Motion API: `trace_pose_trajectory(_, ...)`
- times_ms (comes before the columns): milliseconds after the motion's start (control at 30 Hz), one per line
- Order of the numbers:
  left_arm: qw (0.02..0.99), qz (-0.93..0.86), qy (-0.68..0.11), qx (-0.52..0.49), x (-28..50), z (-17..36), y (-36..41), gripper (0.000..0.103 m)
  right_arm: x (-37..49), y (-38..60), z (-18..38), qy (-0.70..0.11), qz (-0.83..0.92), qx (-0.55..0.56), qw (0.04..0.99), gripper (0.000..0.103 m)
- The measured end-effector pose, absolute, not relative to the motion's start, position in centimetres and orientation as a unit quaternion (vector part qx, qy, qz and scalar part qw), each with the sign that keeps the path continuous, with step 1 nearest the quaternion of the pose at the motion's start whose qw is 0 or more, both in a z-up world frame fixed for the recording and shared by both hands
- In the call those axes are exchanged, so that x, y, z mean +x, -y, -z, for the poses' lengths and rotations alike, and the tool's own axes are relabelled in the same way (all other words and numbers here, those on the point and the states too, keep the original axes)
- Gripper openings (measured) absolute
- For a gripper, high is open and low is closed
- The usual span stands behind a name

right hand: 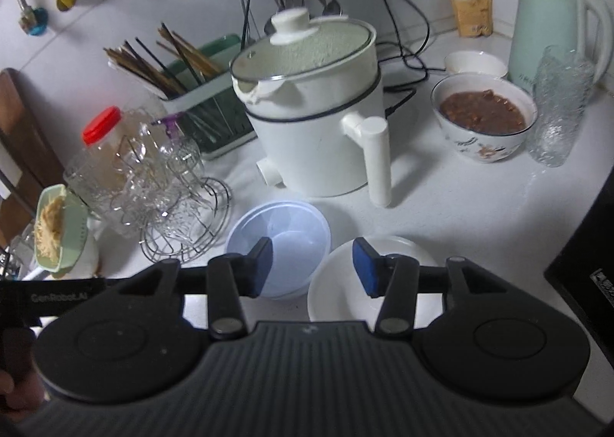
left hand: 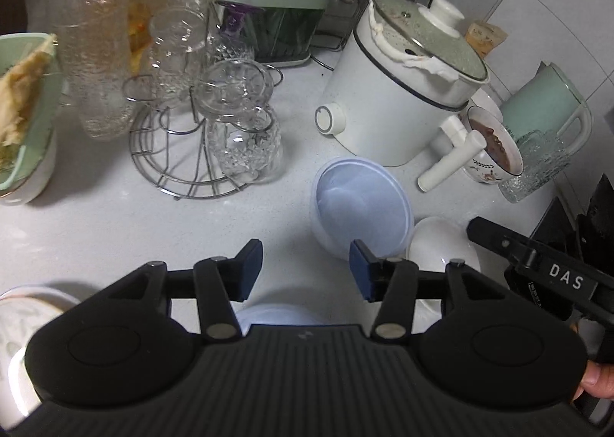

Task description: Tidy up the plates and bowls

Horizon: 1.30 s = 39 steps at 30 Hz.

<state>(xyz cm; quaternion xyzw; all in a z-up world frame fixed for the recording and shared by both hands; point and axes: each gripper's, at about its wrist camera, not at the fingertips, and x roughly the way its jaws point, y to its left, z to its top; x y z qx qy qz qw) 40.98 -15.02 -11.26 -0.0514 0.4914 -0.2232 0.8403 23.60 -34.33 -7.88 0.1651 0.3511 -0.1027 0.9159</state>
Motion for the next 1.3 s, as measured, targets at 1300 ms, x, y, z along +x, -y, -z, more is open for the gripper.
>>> trace_pose_trajectory(1300,0.798,0.245,-0.543,-0.087,48.3,16.2,20.5,0.032,33.2,36.5,14.0,-0.441,0.085,0.148,0.881,0.009)
